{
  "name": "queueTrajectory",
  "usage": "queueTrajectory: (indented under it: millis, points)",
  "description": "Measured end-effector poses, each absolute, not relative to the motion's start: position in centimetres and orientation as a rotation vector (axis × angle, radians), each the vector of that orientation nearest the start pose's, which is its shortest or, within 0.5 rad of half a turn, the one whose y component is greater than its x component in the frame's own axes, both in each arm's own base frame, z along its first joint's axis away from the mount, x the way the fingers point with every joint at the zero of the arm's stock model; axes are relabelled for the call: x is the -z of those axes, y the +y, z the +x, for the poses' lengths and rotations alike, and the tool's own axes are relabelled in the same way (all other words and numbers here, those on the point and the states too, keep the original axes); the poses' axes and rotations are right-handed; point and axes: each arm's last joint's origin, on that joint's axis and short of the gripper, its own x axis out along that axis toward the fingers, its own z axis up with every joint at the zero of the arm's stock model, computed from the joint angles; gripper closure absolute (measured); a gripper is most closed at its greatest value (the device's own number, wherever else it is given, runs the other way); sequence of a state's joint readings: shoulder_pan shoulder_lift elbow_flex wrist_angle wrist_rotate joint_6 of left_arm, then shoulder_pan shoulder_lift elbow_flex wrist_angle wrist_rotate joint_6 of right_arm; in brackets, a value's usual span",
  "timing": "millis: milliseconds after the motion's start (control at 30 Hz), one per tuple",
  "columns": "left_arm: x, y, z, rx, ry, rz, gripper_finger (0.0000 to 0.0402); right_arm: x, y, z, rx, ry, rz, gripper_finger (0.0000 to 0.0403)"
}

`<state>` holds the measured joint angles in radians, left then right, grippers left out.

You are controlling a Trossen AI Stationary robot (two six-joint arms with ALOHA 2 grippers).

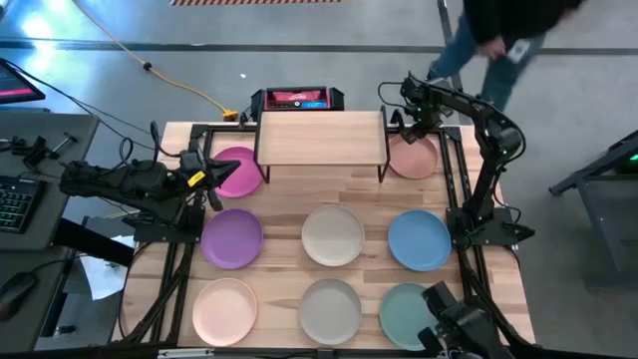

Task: Place and stack plates onto a shelf
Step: Put the brown plate on the shelf

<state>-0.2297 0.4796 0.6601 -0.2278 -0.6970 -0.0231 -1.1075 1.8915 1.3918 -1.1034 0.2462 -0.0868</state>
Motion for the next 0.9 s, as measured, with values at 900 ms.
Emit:
queueTrajectory:
  millis: [900]
  points:
    - [-32.4,-0.5,10.7,-0.494,0.036,-0.001,0.0399,-15.7,-32.4,14.6,0.934,1.654,0.704,0.0274]
